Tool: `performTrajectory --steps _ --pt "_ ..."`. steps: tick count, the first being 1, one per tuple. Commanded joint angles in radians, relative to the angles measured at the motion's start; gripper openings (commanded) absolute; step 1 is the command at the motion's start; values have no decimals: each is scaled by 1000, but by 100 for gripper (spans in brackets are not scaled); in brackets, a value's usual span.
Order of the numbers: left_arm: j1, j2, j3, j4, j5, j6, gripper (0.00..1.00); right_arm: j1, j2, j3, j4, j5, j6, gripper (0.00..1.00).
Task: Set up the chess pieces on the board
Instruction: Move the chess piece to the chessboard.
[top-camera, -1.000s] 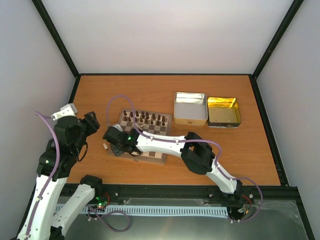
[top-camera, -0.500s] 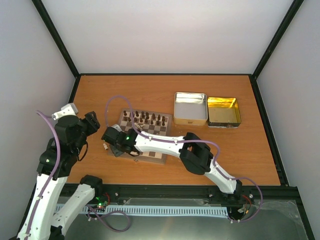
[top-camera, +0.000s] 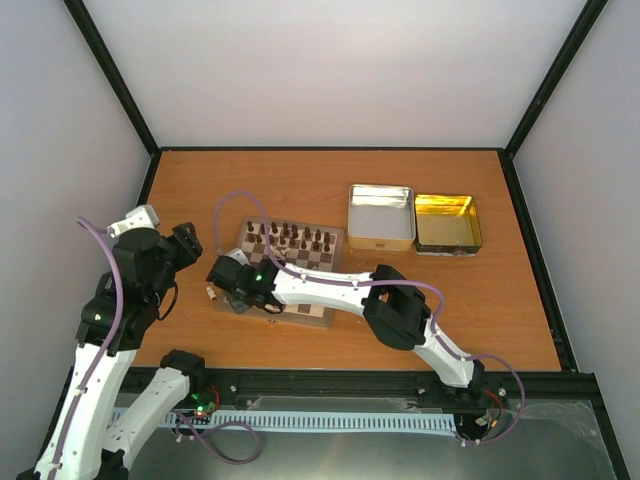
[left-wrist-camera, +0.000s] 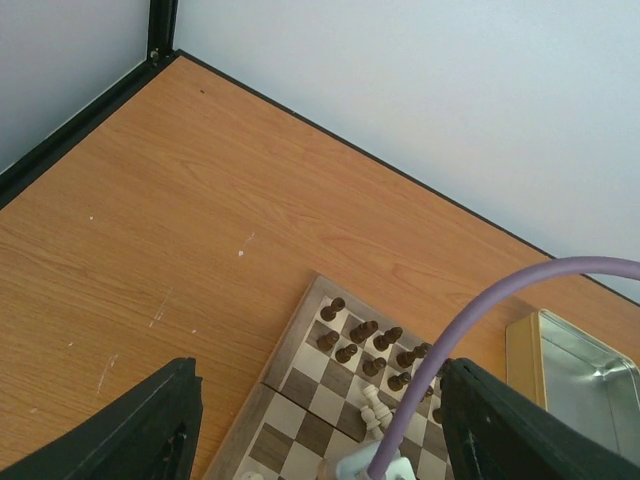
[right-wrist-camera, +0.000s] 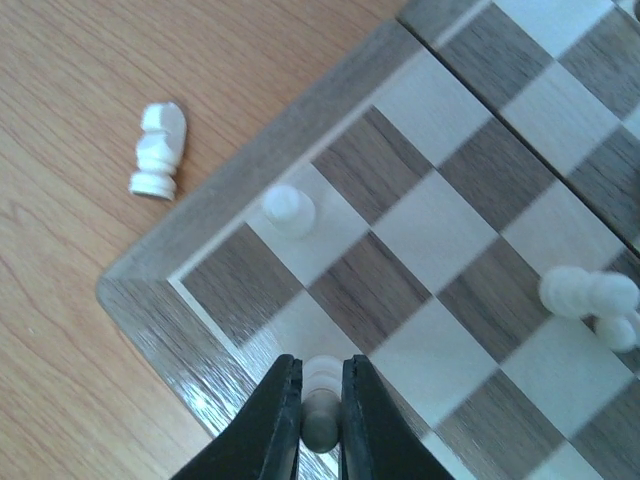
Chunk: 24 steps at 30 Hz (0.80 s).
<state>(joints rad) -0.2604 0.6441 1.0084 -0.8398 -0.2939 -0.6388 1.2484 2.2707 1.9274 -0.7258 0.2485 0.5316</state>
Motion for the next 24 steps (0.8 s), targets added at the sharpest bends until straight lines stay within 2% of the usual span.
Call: performTrajectory --steps 1,6,16,21,24 --pt "-8 5 5 12 9 7 67 11 -71 -91 -24 23 26 8" --pt "-8 5 -2 13 13 3 67 11 -114 -172 10 19 48 9" --pt "-8 12 -10 13 19 -1 67 9 -108 -169 59 14 18 14" --pt "-7 19 -15 10 15 -1 67 7 -122 -155 54 23 23 29" --pt "-7 48 -22 29 -5 34 72 7 -145 -123 57 46 15 37"
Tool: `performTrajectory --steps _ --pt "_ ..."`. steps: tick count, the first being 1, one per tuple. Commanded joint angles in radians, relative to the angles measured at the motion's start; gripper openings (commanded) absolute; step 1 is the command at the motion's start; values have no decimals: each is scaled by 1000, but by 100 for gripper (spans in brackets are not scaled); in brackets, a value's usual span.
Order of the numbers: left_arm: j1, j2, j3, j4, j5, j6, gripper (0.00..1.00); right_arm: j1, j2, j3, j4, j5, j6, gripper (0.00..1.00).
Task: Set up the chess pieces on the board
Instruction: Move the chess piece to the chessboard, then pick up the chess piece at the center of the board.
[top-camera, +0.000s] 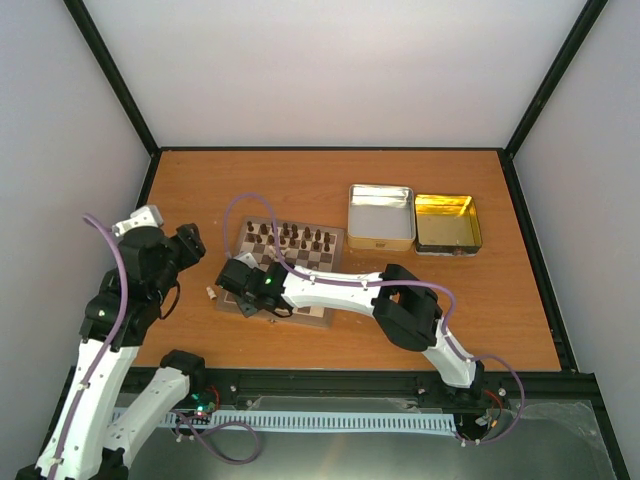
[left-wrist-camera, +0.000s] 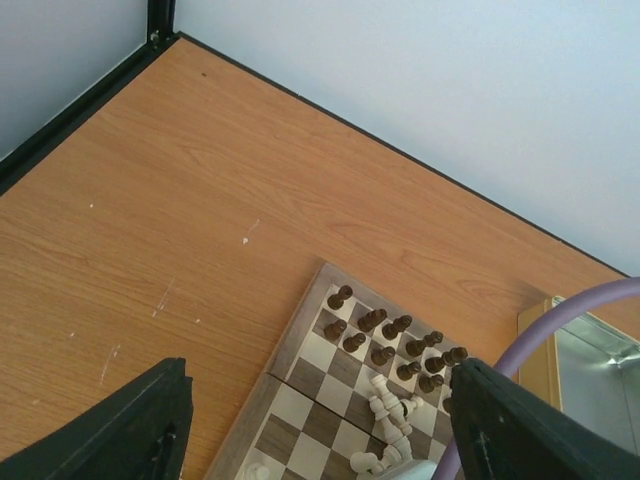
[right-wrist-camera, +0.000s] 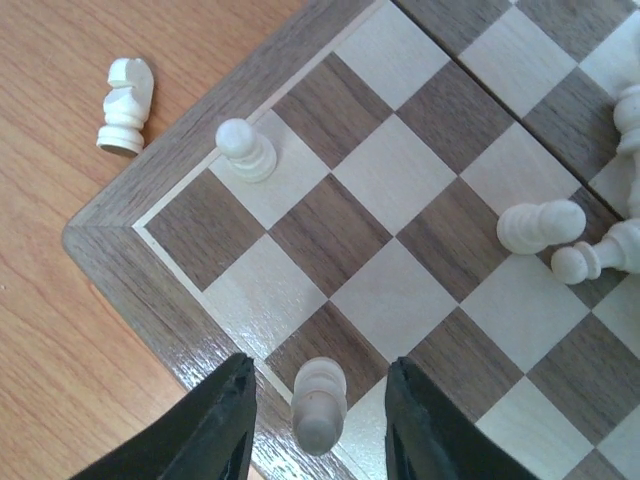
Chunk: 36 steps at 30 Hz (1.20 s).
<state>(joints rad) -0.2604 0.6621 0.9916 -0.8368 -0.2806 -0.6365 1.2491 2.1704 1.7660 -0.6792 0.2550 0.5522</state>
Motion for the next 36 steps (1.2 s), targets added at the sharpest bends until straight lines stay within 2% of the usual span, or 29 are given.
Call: performTrajectory --steps 1,6,12,16,19,24,31,34,36 --pt "-6 61 3 22 -36 45 73 4 -52 52 6 53 -8 38" --pt "31 161 24 -7 -50 60 75 -20 -145 -20 56 71 40 40" --pt "227 230 -68 34 199 72 74 -48 -353 -300 199 106 138 40" --pt "262 314 -136 35 275 41 73 -89 -480 -489 289 97 199 39" --pt "262 360 -186 9 306 -4 72 -117 -541 -572 317 82 214 38" --pt "262 426 -232 7 307 -50 72 -137 -572 -633 342 63 222 38" --pt "261 498 -292 77 289 -93 56 -148 -581 -656 356 54 221 38" --pt "262 547 -300 47 227 -134 55 -152 -588 -664 360 55 222 38" --pt "262 582 -286 49 235 -127 54 -154 -591 -670 366 56 228 38"
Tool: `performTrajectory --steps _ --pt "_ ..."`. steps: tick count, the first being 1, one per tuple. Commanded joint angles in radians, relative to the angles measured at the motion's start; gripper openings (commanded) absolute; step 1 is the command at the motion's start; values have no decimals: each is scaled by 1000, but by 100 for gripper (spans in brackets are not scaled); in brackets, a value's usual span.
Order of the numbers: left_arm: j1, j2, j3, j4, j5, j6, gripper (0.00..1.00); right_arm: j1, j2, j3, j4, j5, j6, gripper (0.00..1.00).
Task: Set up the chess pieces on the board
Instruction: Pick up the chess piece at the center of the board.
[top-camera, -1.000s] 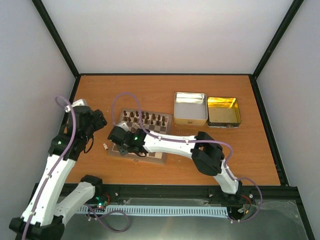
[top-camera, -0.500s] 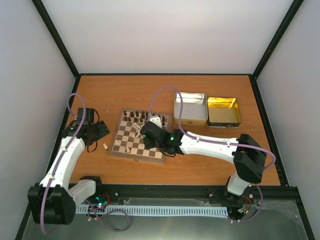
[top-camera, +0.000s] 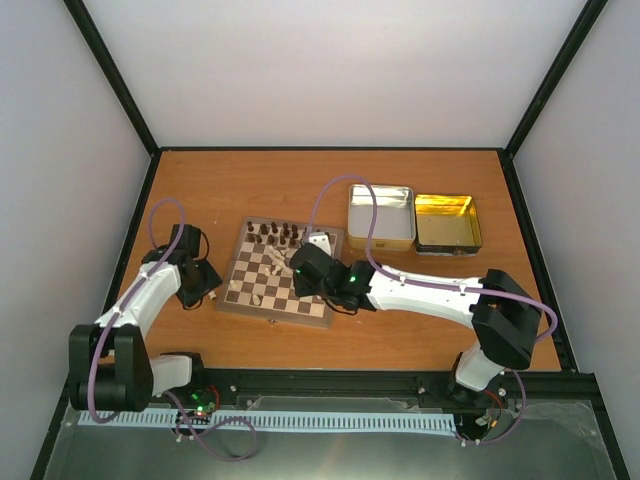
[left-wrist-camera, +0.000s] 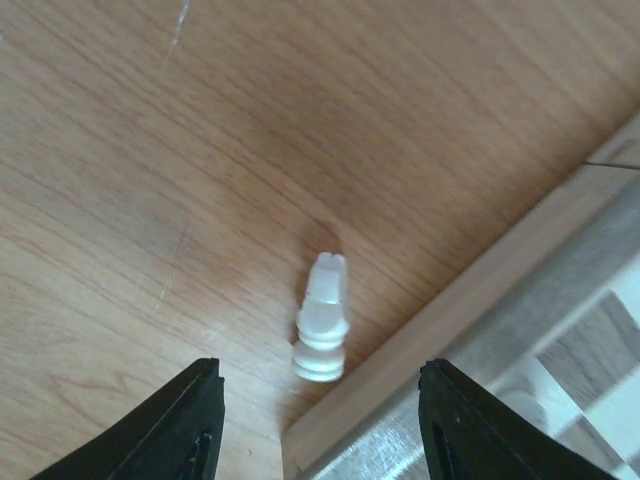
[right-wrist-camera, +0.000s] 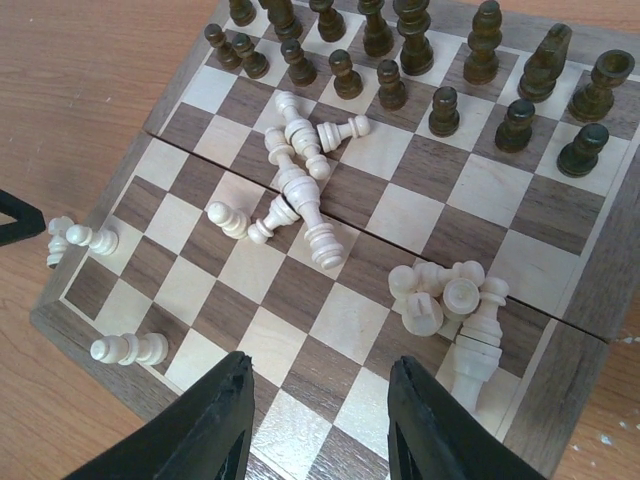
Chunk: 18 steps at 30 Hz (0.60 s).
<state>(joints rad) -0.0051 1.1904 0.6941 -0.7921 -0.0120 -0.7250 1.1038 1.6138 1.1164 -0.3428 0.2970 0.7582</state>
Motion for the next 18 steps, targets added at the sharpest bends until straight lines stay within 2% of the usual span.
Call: performTrajectory --steps 1,8,10,13,18 --pt "7 68 12 10 -30 -38 55 -9 -34 -23 32 13 22 38" --pt "7 110 -31 80 26 -25 48 -10 -34 -34 32 10 29 38" --pt "7 120 -34 88 24 -27 45 -10 -36 -35 29 12 29 38" --pt "7 131 -37 89 6 -47 44 -10 -38 -38 28 16 31 37" --pt "7 149 -63 138 52 -49 35 -10 -47 -43 28 17 41 37"
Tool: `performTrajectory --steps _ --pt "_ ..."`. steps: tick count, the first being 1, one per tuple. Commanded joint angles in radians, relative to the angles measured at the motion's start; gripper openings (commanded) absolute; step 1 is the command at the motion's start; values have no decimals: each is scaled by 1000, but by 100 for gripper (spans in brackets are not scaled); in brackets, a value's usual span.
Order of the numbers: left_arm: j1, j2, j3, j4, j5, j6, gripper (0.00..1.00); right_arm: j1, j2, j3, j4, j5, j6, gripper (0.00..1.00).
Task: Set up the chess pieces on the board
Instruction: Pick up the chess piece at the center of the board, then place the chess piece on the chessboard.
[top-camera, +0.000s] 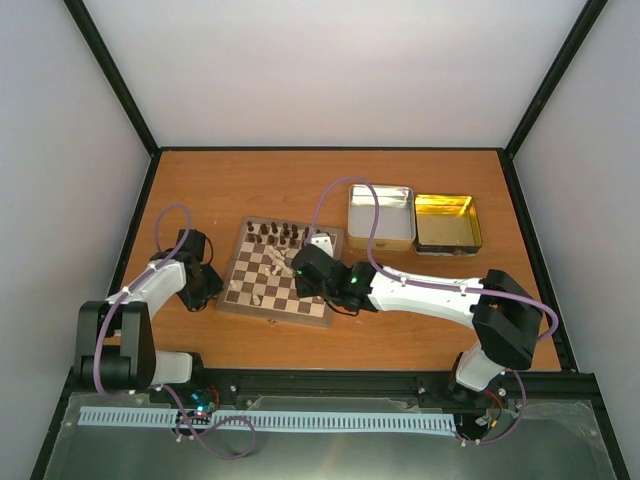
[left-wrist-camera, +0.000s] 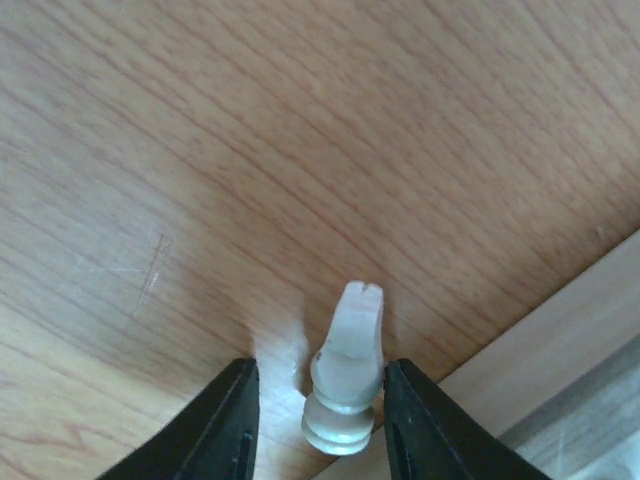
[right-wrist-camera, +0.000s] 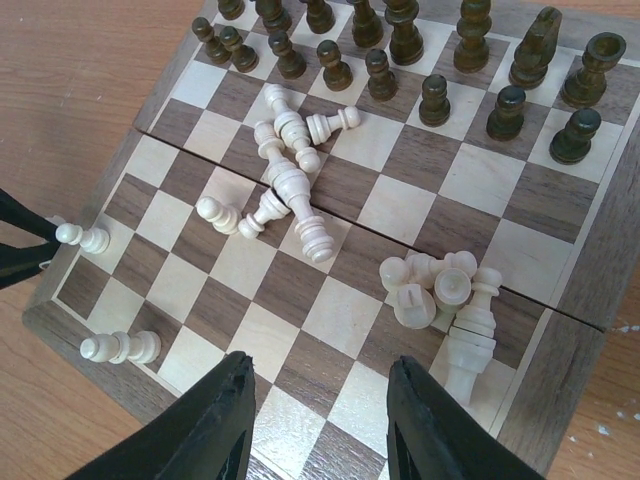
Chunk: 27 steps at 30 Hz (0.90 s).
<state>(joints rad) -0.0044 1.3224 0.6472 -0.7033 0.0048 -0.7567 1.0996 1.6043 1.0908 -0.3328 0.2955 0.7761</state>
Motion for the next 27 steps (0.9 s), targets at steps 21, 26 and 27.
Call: performTrajectory --steps 21,26,27 --pt "0 -313 138 14 212 209 9 -73 -157 -11 98 -281 -81 38" --pt "-93 -352 165 116 466 270 8 -166 -204 -9 151 -604 -97 41" --pt "-137 -349 174 131 473 280 8 -190 -217 -8 157 -673 -76 41"
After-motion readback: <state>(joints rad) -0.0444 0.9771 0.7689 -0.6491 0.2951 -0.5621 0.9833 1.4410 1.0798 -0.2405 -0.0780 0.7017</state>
